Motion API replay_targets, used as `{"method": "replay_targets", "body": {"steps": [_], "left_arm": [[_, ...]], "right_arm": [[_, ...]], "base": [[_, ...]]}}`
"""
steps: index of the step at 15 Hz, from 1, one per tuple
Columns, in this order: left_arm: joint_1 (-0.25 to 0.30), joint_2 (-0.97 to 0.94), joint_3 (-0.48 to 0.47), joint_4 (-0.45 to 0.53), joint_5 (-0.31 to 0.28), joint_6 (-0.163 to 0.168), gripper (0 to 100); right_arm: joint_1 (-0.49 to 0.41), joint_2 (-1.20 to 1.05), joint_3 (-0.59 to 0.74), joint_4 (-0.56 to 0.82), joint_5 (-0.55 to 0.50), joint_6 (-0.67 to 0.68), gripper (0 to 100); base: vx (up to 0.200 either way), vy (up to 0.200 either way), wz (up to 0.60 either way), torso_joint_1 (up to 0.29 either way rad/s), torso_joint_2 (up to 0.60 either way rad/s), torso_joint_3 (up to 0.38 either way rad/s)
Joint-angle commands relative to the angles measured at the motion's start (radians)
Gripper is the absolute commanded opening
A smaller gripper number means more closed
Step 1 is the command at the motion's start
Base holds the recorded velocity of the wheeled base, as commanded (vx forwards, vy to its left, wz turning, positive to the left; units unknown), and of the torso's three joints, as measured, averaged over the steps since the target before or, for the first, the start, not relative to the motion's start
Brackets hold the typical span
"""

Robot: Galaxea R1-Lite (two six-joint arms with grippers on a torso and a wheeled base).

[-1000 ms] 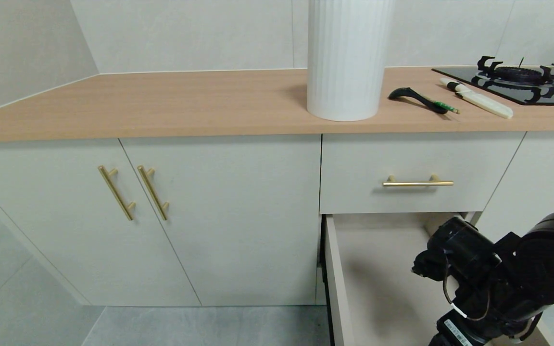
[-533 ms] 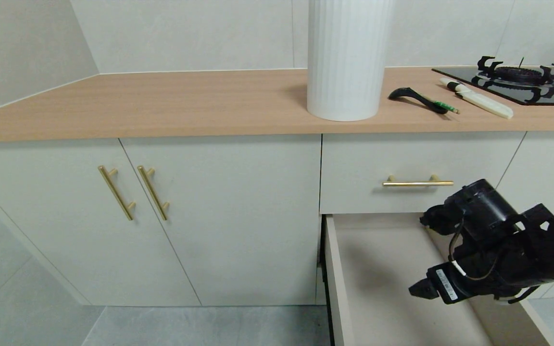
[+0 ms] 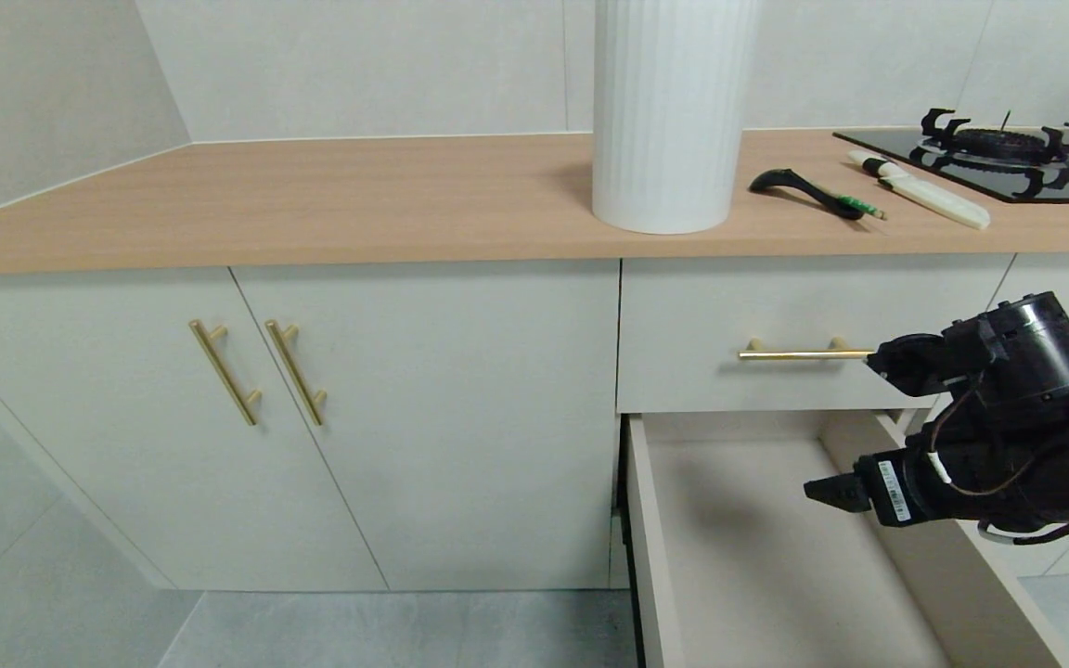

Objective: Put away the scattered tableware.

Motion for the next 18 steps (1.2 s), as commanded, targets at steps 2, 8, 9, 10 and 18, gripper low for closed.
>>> {"method": "replay_targets", "body": {"steps": [2, 8, 9, 10, 18], "left_arm": [[0.000, 0.000, 0.000, -0.001, 0.000, 0.000, 100], [0.000, 0.000, 0.000, 0.000, 0.000, 0.000, 100], [0.000, 0.000, 0.000, 0.000, 0.000, 0.000, 100], [0.000, 0.000, 0.000, 0.000, 0.000, 0.000, 100], [0.000, 0.000, 0.000, 0.000, 0.000, 0.000, 100]], "right_arm": [[0.000, -0.018, 0.009, -0.002, -0.002, -0.002, 100], [0.000, -0.030, 0.006, -0.002, -0.002, -0.002, 100], [0.000, -0.033, 0.003, -0.003, -0.002, -0.002, 100], [0.000, -0.033, -0.005, -0.003, -0.002, -0.002, 100], [-0.022, 0.079, -0.224, -0.003, 0.000, -0.008, 100]], "base": [[0.000, 0.000, 0.00, 0.037, -0.16, -0.107], [0.000, 0.000, 0.00, 0.124, -0.39, -0.278], [0.000, 0.000, 0.00, 0.163, -0.49, -0.286], [0.000, 0.000, 0.00, 0.173, -0.48, -0.290], [0.000, 0.000, 0.00, 0.196, -0.47, -0.279]]}}
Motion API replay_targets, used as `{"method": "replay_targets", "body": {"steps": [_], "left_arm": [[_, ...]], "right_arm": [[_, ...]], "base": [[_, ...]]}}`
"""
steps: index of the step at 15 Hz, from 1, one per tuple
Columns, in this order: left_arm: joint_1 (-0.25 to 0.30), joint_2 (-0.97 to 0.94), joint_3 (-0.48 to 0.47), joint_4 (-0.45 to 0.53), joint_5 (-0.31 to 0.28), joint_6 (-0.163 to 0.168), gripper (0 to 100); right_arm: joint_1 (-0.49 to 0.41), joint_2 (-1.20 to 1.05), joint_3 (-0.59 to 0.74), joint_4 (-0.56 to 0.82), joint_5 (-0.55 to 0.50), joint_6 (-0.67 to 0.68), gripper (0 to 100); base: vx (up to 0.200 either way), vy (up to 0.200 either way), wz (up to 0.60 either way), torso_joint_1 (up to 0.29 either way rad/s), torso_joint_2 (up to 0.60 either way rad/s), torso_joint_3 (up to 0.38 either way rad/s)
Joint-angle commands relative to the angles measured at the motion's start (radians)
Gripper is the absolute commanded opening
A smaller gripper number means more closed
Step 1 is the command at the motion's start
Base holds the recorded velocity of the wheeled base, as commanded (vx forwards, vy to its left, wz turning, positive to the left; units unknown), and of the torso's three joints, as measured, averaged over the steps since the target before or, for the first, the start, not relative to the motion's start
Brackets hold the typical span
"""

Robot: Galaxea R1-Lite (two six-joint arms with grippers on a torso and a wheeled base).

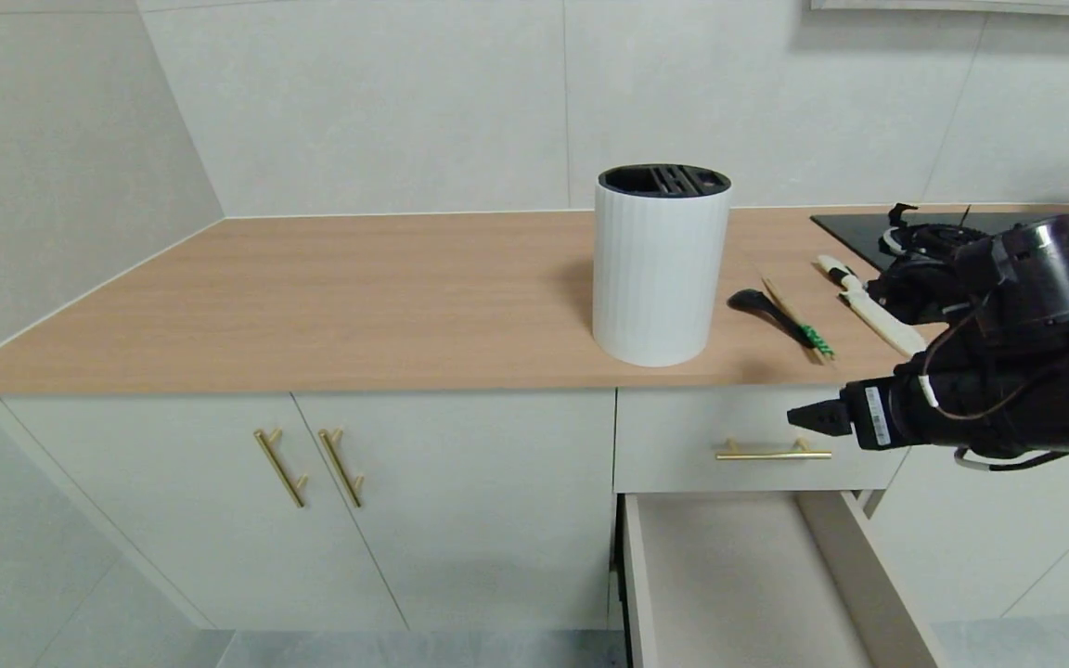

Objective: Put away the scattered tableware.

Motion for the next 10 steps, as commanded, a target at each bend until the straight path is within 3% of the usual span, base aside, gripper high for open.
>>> {"method": "replay_targets", "body": {"steps": [1, 6, 10], "left_arm": [[0.000, 0.000, 0.000, 0.001, 0.000, 0.000, 100], [0.000, 0.000, 0.000, 0.001, 0.000, 0.000, 100], [0.000, 0.000, 0.000, 0.001, 0.000, 0.000, 100]], "right_arm": [[-0.024, 0.089, -0.119, -0.015, -0.002, -0.019, 100], [-0.101, 0.152, -0.170, -0.182, -0.006, -0.051, 100], [-0.116, 0.239, -0.196, -0.193, -0.060, -0.051, 100]], "base": [[0.000, 0.000, 0.00, 0.168, -0.39, -0.212], [0.000, 0.000, 0.00, 0.039, -0.08, -0.047], [0.000, 0.000, 0.00, 0.000, 0.00, 0.000]]}}
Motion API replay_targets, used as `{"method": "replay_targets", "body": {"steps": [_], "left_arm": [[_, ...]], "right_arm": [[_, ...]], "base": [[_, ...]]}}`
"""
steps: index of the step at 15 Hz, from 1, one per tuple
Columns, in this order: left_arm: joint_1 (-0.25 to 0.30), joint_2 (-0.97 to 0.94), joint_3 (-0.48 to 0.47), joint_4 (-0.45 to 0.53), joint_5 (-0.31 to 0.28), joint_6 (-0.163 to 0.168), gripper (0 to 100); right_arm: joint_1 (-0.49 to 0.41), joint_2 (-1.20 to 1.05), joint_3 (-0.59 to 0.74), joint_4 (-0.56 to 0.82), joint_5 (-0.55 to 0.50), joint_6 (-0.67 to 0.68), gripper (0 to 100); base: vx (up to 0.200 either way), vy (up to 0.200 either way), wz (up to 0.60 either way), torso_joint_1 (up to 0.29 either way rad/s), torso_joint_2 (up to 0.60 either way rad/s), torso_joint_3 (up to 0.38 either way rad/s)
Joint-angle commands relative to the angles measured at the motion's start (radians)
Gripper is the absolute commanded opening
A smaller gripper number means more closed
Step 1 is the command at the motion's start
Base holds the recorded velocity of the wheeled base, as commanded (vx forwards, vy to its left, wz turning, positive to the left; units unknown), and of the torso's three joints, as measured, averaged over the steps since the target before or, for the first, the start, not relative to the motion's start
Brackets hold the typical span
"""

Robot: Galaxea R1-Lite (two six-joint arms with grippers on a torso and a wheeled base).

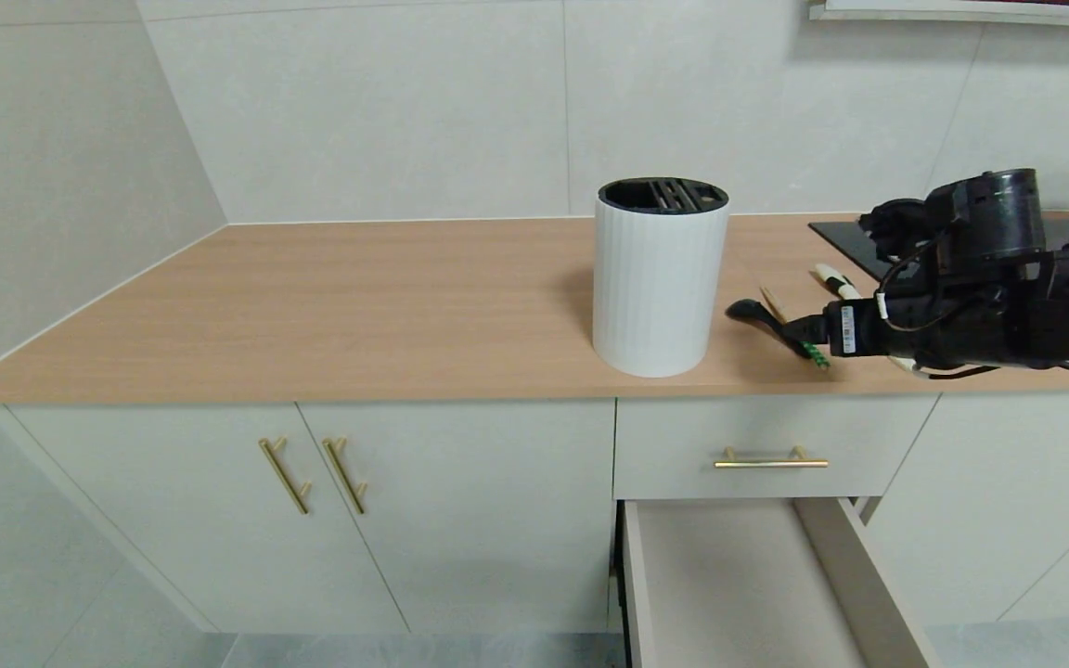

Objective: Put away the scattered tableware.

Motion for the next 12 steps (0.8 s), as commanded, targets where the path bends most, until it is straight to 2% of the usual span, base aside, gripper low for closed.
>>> {"method": "replay_targets", "body": {"steps": [1, 4, 12], "left_arm": [[0.000, 0.000, 0.000, 0.000, 0.000, 0.000, 100], [0.000, 0.000, 0.000, 0.000, 0.000, 0.000, 100], [0.000, 0.000, 0.000, 0.000, 0.000, 0.000, 100]], "right_arm": [[-0.002, 0.078, -0.020, -0.003, -0.021, 0.001, 100], [-0.010, 0.130, -0.046, -0.003, -0.053, 0.007, 100], [-0.021, 0.152, -0.049, -0.003, -0.056, 0.006, 100]], "base": [[0.000, 0.000, 0.00, 0.000, 0.00, 0.000], [0.000, 0.000, 0.00, 0.000, 0.00, 0.000], [0.000, 0.000, 0.00, 0.000, 0.00, 0.000]]}}
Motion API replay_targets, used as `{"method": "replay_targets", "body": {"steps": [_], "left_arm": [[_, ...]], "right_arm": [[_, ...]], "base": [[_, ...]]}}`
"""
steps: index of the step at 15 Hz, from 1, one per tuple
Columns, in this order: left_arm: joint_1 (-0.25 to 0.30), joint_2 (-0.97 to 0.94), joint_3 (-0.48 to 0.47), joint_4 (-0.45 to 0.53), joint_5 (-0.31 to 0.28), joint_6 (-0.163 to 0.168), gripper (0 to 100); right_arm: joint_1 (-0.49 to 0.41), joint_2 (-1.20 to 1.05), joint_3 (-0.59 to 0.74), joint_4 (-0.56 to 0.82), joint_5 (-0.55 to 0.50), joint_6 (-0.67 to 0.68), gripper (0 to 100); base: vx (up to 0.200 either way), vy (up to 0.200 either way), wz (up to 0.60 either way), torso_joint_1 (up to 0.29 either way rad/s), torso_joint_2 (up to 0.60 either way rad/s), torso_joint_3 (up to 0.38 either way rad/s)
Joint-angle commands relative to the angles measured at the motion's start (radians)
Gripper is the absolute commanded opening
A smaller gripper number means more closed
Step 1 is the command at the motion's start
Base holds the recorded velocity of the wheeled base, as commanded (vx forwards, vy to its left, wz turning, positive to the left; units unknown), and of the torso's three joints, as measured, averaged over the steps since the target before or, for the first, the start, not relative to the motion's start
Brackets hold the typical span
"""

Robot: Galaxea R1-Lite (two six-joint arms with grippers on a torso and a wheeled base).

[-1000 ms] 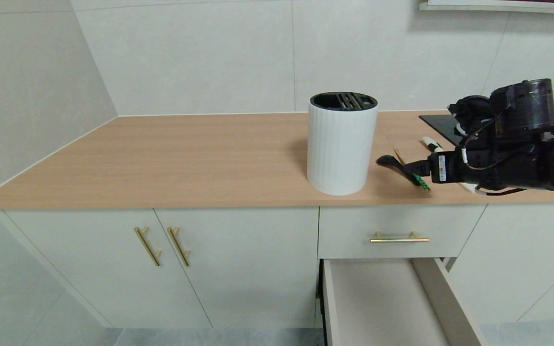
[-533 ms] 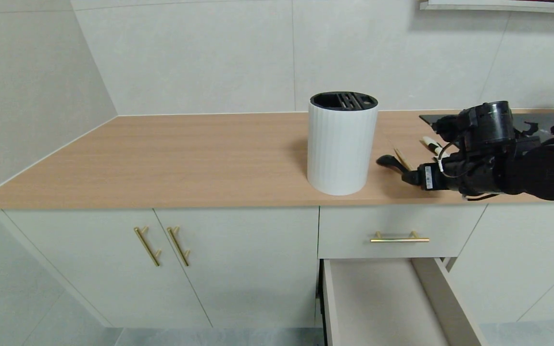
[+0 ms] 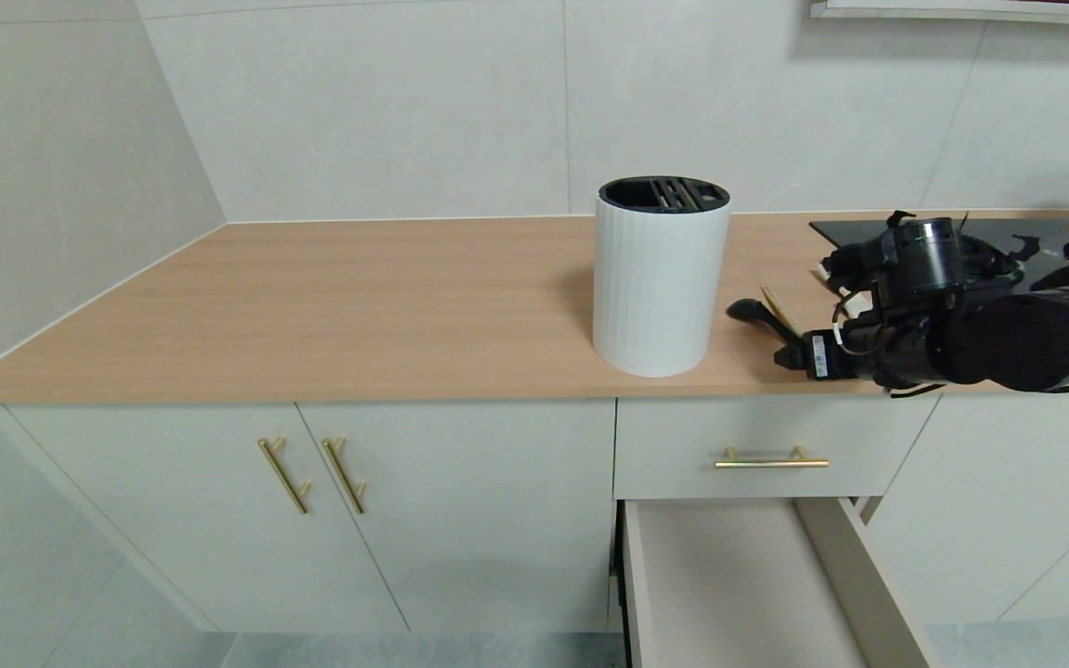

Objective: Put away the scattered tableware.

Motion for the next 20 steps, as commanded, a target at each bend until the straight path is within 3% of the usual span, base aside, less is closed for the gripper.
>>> {"method": "replay_targets", "body": {"steps": [1, 12, 18, 20], "left_arm": [[0.001, 0.000, 0.000, 0.000, 0.000, 0.000, 100], [0.001, 0.000, 0.000, 0.000, 0.000, 0.000, 100], [0.001, 0.000, 0.000, 0.000, 0.000, 0.000, 100], [0.001, 0.000, 0.000, -0.001, 0.000, 0.000, 100]], "right_arm": [[0.000, 0.005, -0.002, -0.001, 0.000, 0.000, 0], [0.000, -0.068, 0.014, 0.007, -0.001, 0.011, 0], [0.007, -0.337, 0.194, 0.058, 0.009, 0.021, 0], [0.007, -0.449, 0.231, 0.167, 0.042, 0.021, 0]], "base": [[0.000, 0.000, 0.00, 0.000, 0.00, 0.000], [0.000, 0.000, 0.00, 0.000, 0.00, 0.000], [0.000, 0.000, 0.00, 0.000, 0.00, 0.000], [0.000, 0.000, 0.00, 0.000, 0.00, 0.000]]}}
